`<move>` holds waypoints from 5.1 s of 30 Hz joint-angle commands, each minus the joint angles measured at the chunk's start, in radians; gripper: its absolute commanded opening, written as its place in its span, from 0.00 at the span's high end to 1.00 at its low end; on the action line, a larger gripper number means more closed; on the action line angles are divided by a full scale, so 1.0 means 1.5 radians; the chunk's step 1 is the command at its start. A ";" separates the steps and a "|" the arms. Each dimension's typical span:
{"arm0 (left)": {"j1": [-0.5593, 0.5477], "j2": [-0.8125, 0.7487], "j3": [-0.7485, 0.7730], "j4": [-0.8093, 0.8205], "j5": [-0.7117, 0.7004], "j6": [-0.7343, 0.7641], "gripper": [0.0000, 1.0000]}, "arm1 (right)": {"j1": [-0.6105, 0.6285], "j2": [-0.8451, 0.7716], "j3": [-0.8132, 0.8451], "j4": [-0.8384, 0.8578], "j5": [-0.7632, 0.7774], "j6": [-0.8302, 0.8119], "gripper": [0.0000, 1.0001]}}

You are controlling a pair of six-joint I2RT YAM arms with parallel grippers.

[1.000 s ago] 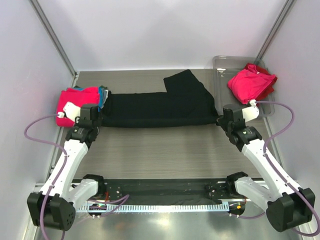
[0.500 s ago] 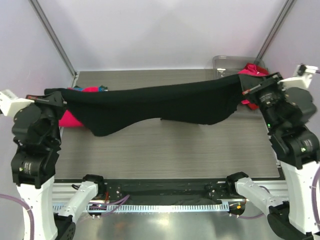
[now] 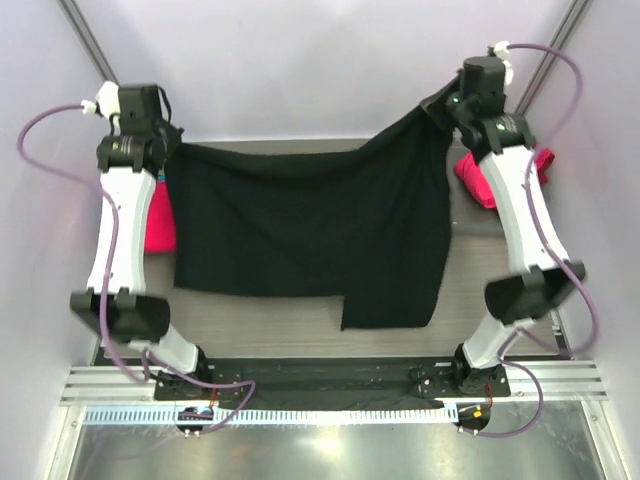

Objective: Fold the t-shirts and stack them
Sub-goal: Fold the tshirt

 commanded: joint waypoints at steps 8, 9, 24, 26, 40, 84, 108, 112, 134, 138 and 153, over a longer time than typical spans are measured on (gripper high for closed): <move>0.064 0.008 0.130 0.146 0.083 -0.033 1.00 | -0.106 0.063 0.204 0.176 -0.213 0.072 0.99; 0.065 0.001 0.117 0.155 0.080 -0.035 1.00 | -0.109 0.052 0.196 0.180 -0.211 0.068 0.99; 0.067 -0.035 -0.397 0.398 0.206 -0.096 1.00 | -0.114 -0.091 -0.475 0.454 -0.269 0.114 0.99; 0.067 -0.046 -0.489 0.430 0.209 -0.107 1.00 | -0.115 -0.105 -0.570 0.492 -0.269 0.118 0.99; 0.068 -0.264 -0.843 0.429 0.153 -0.107 1.00 | -0.113 -0.379 -0.995 0.465 -0.163 0.084 0.99; 0.044 -0.267 -0.636 0.397 0.236 0.087 0.00 | -0.026 -0.136 -0.491 0.285 -0.099 -0.228 0.45; -0.044 0.150 -0.318 0.401 0.072 0.304 0.04 | -0.021 0.627 0.324 0.177 0.005 -0.312 0.29; -0.044 0.172 -0.297 0.395 0.063 0.314 0.04 | -0.021 0.677 0.340 0.214 0.006 -0.296 0.31; -0.051 0.338 -0.134 0.266 0.043 0.372 0.20 | -0.016 0.789 0.384 0.272 -0.104 -0.230 0.70; -0.061 0.371 -0.107 0.258 0.032 0.384 0.22 | -0.016 0.782 0.377 0.273 -0.106 -0.232 0.95; -0.090 0.530 0.073 0.177 -0.074 0.424 0.41 | -0.017 0.760 0.332 0.304 -0.118 -0.233 0.99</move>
